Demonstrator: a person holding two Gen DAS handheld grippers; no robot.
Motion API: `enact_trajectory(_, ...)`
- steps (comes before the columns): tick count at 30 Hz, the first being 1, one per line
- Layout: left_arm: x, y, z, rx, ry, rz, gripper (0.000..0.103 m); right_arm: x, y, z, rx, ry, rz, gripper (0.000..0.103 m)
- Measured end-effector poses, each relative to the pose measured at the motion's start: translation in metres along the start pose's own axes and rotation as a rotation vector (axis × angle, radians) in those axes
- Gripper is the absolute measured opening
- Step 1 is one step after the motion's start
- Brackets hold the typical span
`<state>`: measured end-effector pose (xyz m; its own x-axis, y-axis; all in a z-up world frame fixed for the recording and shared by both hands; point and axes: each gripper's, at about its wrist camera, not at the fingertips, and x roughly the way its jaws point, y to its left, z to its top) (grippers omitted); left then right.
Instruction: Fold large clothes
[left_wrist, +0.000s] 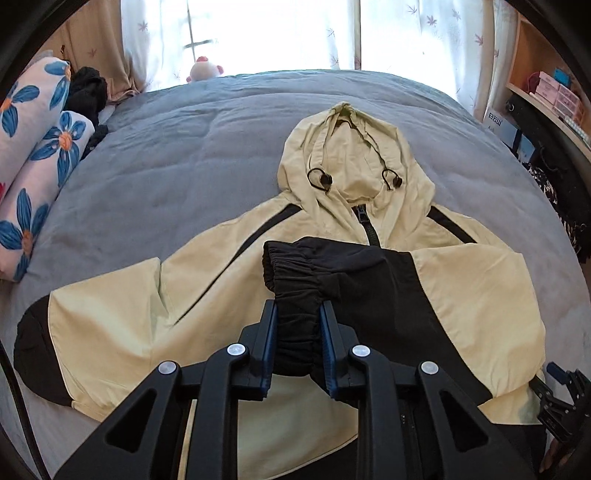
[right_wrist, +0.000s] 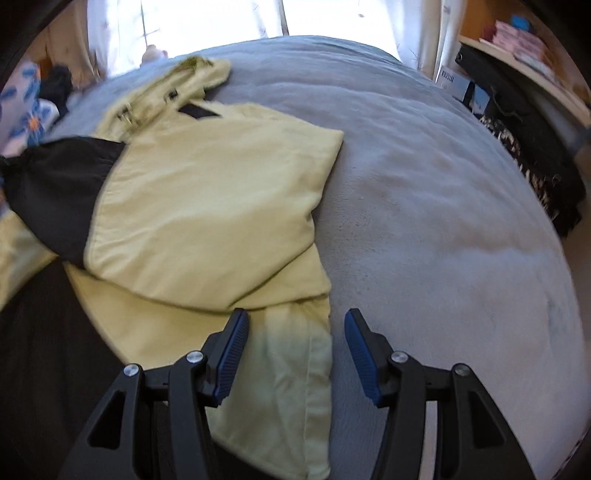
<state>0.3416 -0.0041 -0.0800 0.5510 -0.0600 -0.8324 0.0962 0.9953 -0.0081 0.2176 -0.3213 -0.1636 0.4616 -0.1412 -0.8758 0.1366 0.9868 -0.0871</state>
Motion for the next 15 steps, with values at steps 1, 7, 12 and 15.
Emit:
enact_trajectory(1,-0.002,-0.001,-0.001,-0.002,-0.005,-0.003,0.020,0.005,-0.001,0.004,0.009,0.007,0.003,0.054)
enact_trajectory(7,-0.008,-0.001,0.004,-0.018,-0.035,-0.032,0.020,0.018,-0.017,0.024,0.095,-0.016,0.008,0.024)
enact_trajectory(12,0.013,0.007,-0.020,-0.010,0.006,0.019,0.020,0.006,-0.017,0.014,0.065,-0.007,-0.031,0.023)
enact_trajectory(15,0.045,0.020,-0.043,-0.003,0.096,0.061,0.021,0.016,-0.026,-0.006,0.058,0.072,-0.012,0.024)
